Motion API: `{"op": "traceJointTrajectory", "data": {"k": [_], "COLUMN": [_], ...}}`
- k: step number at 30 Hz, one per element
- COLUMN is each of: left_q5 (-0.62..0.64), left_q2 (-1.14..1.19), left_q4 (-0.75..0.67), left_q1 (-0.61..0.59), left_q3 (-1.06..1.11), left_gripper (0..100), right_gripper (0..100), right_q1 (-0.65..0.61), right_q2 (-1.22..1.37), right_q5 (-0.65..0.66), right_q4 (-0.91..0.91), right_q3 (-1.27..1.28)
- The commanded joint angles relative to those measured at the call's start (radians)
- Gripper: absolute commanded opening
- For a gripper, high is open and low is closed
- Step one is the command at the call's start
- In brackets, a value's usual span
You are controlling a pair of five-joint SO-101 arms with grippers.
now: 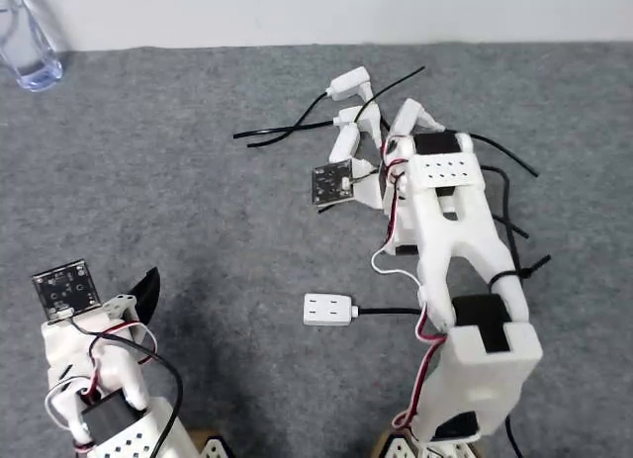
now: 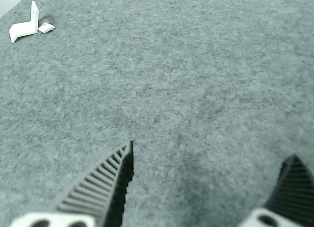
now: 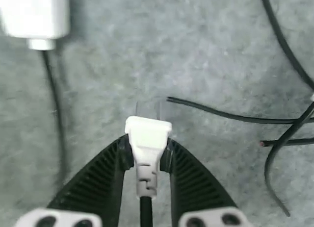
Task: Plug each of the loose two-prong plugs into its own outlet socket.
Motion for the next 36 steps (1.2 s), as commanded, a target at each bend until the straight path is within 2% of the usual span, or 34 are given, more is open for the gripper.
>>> {"op": "traceJointTrajectory", "data": {"k": [1,11,18,24,36], "left_q5": [-0.009,-0.009,-0.009,-0.009,-0.011], "left_q2": [-0.008,-0.008,-0.008,-0.008,-0.006], "left_q4": [0.002,0.002,0.002,0.002,0.002], "left_q1": [-0.005,-0.003,-0.003,-0.003,-0.003], "left_q3": [-0.008,-0.008,-0.008,-0.008,-0.008], "left_gripper": [43,43,43,43,43], "right_gripper": [0.9,2.8,25.0,20.7,20.5], "right_q1": [0.015,0.093,0.163,0.137,0.128], "right_q2": [0.024,0.151,0.131,0.108,0.022], "right_q5": [0.009,0.008,0.008,0.011,0.009], "right_q4": [-0.070,-0.062,-0.061,-0.024,-0.028], "right_q3": [-0.003,-0.002,-0.002,-0.003,-0.034]}}
